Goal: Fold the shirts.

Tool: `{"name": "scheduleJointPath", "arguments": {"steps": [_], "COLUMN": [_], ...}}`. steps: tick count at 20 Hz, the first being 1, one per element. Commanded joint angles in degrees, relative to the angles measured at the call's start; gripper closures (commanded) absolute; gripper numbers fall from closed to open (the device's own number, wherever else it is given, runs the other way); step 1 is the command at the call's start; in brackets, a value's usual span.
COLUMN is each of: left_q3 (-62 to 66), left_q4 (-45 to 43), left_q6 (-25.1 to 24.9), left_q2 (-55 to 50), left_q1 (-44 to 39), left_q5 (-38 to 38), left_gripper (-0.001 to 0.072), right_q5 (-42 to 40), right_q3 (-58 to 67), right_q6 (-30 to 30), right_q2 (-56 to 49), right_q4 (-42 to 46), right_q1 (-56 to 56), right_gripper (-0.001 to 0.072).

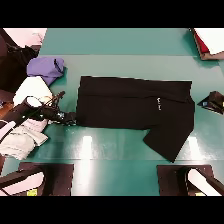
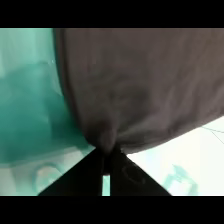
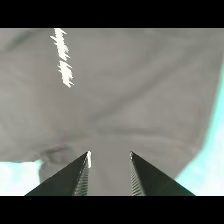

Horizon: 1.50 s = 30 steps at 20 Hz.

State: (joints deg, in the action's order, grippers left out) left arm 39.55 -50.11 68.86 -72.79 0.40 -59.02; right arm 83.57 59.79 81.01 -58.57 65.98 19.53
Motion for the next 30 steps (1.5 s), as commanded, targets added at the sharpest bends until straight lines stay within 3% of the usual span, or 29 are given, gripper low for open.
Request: {"name": "scheduleJointPath", "arguments": {"steps": [1,4,8,16,18,19,21,22,27,30], "left_q3": [3.5,6.4,6.8,6.8,6.8,6.8,6.8,6.8,6.4,5.0], "left_q4": [0.9,1.0,1.2,1.5,1.5,1.5,0.7,-0.5,-11.6,-14.4], "left_q6": [0.1,-0.2,-0.3,-0.3,-0.3,-0.3,-0.3,-0.3,4.3,6.4], "left_q2": [0.2,0.4,0.3,0.3,0.4,0.3,0.4,0.4,7.3,15.2], "left_q1": [-0.8,-0.8,-0.8,-0.8,-0.8,-0.8,-0.8,-0.8,-0.8,-0.8], "left_q5": [-0.9,-1.7,-1.5,-2.1,-2.3,-2.8,-4.3,-5.7,-14.1,-21.2], "left_gripper": [0.0682,0.0683,0.0682,0.0682,0.0682,0.0682,0.0683,0.0683,0.0685,0.0683], "right_q5": [3.3,1.4,-4.9,-16.3,-17.2,-17.2,-15.3,-12.6,2.3,6.3], "right_q3": [-4.4,-17.0,-30.6,-35.9,-35.0,-34.3,-32.2,-30.6,-23.4,-23.0], "right_q6": [1.5,1.5,0.5,-1.2,-1.1,-1.1,-1.1,-1.1,-1.1,-0.9], "right_q2": [1.5,3.2,3.2,3.2,3.2,3.2,3.3,3.4,12.4,20.6], "right_q4": [5.7,6.0,5.9,-1.9,-1.9,-1.5,0.0,1.7,14.8,15.1], "right_q1": [4.3,10.4,13.4,10.0,7.0,6.0,5.2,5.2,5.2,5.2], "right_gripper": [0.0405,0.0364,0.0368,0.0378,0.0414,0.0489,0.0673,0.0694,0.0695,0.0695]}}
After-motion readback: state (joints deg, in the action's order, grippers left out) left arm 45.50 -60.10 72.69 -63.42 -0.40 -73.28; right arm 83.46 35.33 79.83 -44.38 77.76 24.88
